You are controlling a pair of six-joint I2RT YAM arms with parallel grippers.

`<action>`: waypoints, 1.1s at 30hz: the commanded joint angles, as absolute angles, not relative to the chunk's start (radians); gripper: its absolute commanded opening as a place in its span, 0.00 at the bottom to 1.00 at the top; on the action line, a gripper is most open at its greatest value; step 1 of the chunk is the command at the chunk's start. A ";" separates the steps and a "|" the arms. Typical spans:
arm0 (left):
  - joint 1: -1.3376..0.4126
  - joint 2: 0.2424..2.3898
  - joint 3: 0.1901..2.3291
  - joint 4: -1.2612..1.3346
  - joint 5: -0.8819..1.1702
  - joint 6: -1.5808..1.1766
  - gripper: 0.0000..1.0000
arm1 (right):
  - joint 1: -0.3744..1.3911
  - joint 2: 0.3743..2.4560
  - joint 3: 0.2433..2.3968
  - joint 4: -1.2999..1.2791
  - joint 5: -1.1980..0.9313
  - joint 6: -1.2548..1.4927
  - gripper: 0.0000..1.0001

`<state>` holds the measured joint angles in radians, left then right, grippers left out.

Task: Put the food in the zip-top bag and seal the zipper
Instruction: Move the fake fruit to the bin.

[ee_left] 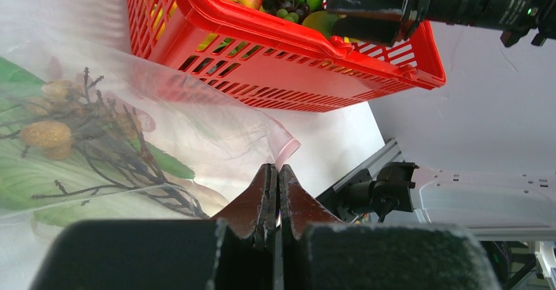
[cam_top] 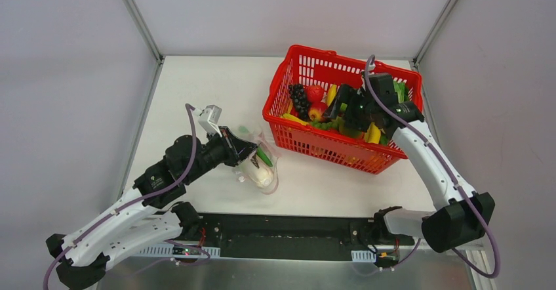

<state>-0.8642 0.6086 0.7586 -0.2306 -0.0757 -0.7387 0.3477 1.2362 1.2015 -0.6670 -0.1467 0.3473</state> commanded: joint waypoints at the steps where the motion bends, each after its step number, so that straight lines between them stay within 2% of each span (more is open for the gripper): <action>1: -0.865 0.604 0.781 -0.188 -0.052 -0.728 0.00 | 0.349 1.271 1.282 -0.597 -0.261 0.330 0.90; 6: -0.865 0.584 0.766 -0.189 -0.072 -0.732 0.00 | 0.349 1.195 1.297 -0.709 0.201 0.356 0.93; 10: -0.866 0.581 0.770 -0.199 -0.073 -0.722 0.00 | 0.339 1.129 1.250 -0.768 0.407 0.412 0.93; 15: -0.865 0.587 0.778 -0.207 -0.070 -0.712 0.00 | 0.329 1.105 1.149 -0.797 0.496 0.496 0.90; 23: -0.864 0.587 0.782 -0.212 -0.069 -0.707 0.00 | 0.302 1.168 1.060 -0.752 0.521 0.506 0.73; 28: -0.865 0.590 0.781 -0.208 -0.066 -0.710 0.00 | 0.271 1.241 0.982 -0.672 0.452 0.514 0.55; 31: -0.865 0.590 0.783 -0.215 -0.064 -0.710 0.00 | 0.262 1.251 0.971 -0.654 0.421 0.512 0.40; 33: -0.865 0.587 0.779 -0.216 -0.069 -0.711 0.00 | 0.260 1.237 0.975 -0.652 0.430 0.503 0.39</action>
